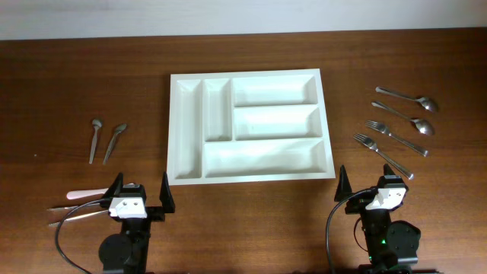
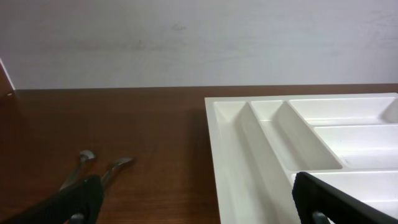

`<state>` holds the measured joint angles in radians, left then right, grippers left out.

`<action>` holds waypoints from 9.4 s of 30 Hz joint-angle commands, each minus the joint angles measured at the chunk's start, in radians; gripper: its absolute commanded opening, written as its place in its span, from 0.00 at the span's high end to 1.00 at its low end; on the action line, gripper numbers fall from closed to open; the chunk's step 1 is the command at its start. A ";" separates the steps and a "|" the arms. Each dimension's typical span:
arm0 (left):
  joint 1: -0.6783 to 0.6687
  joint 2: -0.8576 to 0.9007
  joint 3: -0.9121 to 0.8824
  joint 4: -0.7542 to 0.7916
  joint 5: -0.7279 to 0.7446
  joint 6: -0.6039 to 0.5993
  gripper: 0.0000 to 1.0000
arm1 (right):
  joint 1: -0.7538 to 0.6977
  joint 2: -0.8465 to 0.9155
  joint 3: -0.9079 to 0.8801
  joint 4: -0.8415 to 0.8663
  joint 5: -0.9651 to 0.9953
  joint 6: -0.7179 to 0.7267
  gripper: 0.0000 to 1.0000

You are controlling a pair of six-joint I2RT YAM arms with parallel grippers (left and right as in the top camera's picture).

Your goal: Pack container

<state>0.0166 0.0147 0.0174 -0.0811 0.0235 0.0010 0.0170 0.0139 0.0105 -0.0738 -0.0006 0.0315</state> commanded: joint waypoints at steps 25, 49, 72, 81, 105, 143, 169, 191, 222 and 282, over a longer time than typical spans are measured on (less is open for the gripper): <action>0.006 -0.010 -0.008 0.002 0.011 0.015 0.01 | 0.010 -0.007 -0.005 -0.008 0.012 0.011 0.01; 0.006 -0.010 -0.008 0.002 0.011 0.015 0.01 | 0.010 -0.007 -0.005 -0.008 0.012 0.011 0.01; 0.006 -0.010 -0.008 0.002 0.011 0.015 0.01 | 0.010 -0.007 -0.005 -0.008 0.012 0.011 0.01; 0.006 -0.010 -0.008 0.002 0.011 0.015 0.01 | 0.010 -0.007 -0.005 -0.008 0.013 0.011 0.02; 0.006 -0.010 -0.008 0.002 0.011 0.015 0.01 | 0.003 0.072 0.209 -0.145 0.122 -0.009 0.01; 0.006 -0.010 -0.008 0.002 0.011 0.015 0.01 | -0.323 1.504 1.329 -1.107 0.122 1.050 0.01; 0.006 -0.010 -0.008 0.002 0.011 0.015 0.01 | -0.346 1.841 1.328 -0.982 -0.026 1.560 0.01; 0.006 -0.010 -0.008 0.002 0.011 0.015 0.01 | -0.346 1.908 1.318 -0.922 0.072 1.694 0.01; 0.006 -0.010 -0.008 0.002 0.011 0.015 0.01 | -0.346 1.989 1.315 -0.904 0.039 1.784 0.01; 0.006 -0.010 -0.008 0.002 0.011 0.015 0.01 | -0.271 2.053 1.177 -0.747 0.098 1.678 0.01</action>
<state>0.0166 0.0147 0.0166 -0.0807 0.0235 0.0010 -0.2684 1.9820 1.2591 -0.8394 0.1608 1.6955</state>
